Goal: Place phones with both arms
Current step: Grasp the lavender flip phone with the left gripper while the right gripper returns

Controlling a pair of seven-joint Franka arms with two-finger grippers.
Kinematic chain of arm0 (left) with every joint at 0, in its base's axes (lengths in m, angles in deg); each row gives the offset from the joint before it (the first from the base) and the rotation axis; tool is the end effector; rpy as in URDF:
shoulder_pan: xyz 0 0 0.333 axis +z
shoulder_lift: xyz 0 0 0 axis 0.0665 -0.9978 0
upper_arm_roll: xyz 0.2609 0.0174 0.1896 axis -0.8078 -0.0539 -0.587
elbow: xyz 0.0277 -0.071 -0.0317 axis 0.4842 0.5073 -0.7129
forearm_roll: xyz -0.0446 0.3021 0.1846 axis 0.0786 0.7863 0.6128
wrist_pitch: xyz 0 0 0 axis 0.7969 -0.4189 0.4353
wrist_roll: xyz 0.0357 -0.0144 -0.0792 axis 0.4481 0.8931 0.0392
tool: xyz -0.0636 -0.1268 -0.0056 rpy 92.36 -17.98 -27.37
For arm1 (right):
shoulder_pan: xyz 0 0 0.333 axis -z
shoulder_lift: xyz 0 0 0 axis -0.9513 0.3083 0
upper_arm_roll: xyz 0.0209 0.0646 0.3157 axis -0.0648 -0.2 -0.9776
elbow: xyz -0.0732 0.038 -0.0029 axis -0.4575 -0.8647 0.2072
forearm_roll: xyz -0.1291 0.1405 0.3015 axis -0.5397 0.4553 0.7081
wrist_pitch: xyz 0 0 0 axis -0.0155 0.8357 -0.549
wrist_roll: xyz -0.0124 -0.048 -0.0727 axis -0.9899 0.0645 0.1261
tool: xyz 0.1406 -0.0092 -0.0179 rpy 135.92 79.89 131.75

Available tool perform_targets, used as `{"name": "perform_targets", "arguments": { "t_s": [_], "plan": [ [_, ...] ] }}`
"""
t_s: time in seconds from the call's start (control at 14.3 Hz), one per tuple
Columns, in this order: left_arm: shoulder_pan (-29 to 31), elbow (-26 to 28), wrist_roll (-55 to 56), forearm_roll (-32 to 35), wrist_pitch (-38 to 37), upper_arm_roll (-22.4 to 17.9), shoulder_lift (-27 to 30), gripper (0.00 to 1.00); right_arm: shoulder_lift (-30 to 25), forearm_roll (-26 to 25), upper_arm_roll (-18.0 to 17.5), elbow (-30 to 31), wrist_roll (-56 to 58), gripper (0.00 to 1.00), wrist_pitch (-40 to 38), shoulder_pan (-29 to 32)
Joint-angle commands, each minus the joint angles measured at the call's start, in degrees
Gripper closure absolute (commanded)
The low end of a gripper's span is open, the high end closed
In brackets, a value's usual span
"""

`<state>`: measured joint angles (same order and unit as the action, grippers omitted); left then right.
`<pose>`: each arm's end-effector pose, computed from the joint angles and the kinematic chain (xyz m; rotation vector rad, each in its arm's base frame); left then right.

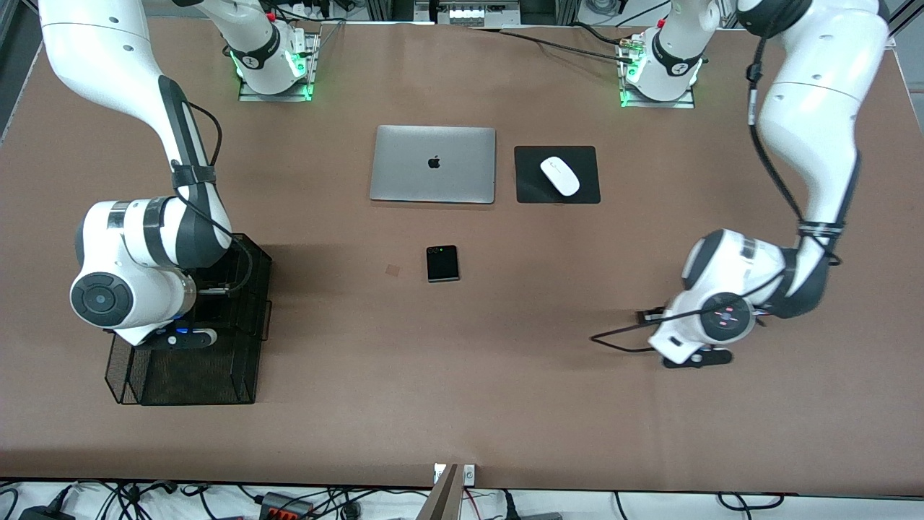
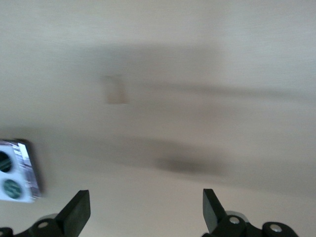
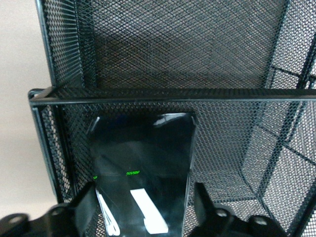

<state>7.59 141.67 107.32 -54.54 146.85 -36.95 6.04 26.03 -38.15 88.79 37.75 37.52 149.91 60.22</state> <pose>0.6644 -0.0528 0.2096 -2.9288 -0.1226 0.3393 0.6526 0.0459 0.2924 2.9325 0.0662 -0.4091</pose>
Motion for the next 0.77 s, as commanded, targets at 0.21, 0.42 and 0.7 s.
{"name": "perform_targets", "arguments": {
  "t_s": [0.21,0.42,0.7],
  "plan": [
    [11.3,1.8,-8.9,1.5,-1.0,0.8,0.0,0.0,-3.3,0.9,-1.1,-2.1,0.4,0.0,-0.1,0.2],
    [15.3,4.5,-10.6,1.6,-0.5,0.9,-0.1,0.0,-4.1,1.0,-5.8,-4.0,-0.1,0.0,0.3,-0.4],
    [17.8,5.6,-10.8,1.7,0.7,0.8,-0.1,0.0,-3.8,7.3,-12.0,-4.8,-0.3,0.0,2.7,-1.3]
  ]
}}
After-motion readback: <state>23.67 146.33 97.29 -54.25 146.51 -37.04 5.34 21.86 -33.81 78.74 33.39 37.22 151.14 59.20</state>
